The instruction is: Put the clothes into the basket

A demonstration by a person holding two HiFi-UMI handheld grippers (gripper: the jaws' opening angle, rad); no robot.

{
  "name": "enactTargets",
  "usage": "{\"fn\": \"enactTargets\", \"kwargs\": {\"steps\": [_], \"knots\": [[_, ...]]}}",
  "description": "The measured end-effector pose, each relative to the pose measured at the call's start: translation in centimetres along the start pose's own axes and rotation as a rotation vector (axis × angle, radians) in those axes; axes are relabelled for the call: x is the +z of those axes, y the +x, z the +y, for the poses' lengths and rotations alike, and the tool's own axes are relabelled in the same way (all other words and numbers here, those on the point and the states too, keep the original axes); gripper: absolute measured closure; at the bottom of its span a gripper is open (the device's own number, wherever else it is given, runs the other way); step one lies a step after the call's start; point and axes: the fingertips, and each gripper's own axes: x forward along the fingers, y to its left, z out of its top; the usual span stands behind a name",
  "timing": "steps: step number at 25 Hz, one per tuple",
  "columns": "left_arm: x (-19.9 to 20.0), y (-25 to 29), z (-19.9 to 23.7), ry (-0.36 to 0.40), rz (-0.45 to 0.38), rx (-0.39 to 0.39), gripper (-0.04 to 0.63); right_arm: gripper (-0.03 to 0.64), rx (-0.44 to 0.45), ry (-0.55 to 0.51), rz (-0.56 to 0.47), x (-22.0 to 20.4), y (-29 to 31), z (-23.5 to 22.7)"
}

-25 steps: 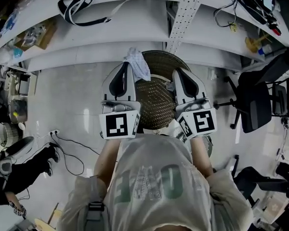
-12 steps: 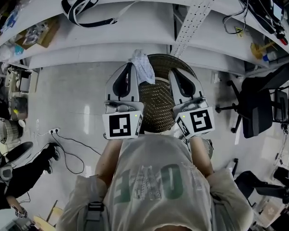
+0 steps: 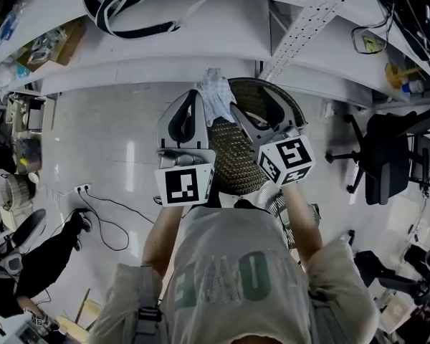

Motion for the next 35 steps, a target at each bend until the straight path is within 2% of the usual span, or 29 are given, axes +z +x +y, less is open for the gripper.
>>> {"fn": "enactTargets", "kwargs": {"steps": [4,8,14,17,21,25,30,32,33,34,35], "knots": [[-2.3,1.3,1.8,-0.023,0.028,0.004,0.577,0.309,-0.009,-0.052,0.117,-5.2,3.9,-0.7],[-5.9,2.7,4.3,-0.030,0.093,0.009,0.578,0.298,-0.016,-0.032,0.259,-12.5,8.2,-1.7],[-11.5,3.9,8.0,-0.040,0.180,0.028,0.577,0.290,-0.111,-0.033,0.486,-23.7,12.0,-4.5],[-13.6,4.3,9.5,-0.049,0.203,0.048,0.577,0.290,-0.155,-0.015,0.575,-27.7,13.3,-6.0],[-15.7,4.7,10.4,-0.048,0.222,0.053,0.578,0.290,-0.185,0.027,0.607,-30.0,14.9,-7.2],[-17.3,4.2,10.3,-0.050,0.254,0.045,0.577,0.290,-0.179,0.013,0.661,-32.3,15.7,-7.3],[-18.1,3.8,11.1,-0.059,0.273,0.065,0.577,0.293,-0.273,0.015,0.637,-32.3,15.8,-7.7],[-18.1,3.8,11.2,-0.063,0.272,0.066,0.577,0.296,-0.305,0.031,0.665,-32.4,15.7,-7.7],[-18.0,3.8,11.2,-0.066,0.264,0.066,0.577,0.322,-0.301,0.042,0.692,-32.6,15.7,-7.5],[-17.8,3.8,11.3,-0.069,0.254,0.067,0.577,0.485,-0.283,0.049,0.718,-32.8,15.8,-7.1],[-17.7,3.8,11.3,-0.071,0.243,0.069,0.577,0.538,-0.265,0.047,0.736,-33.0,16.1,-6.8]]}}
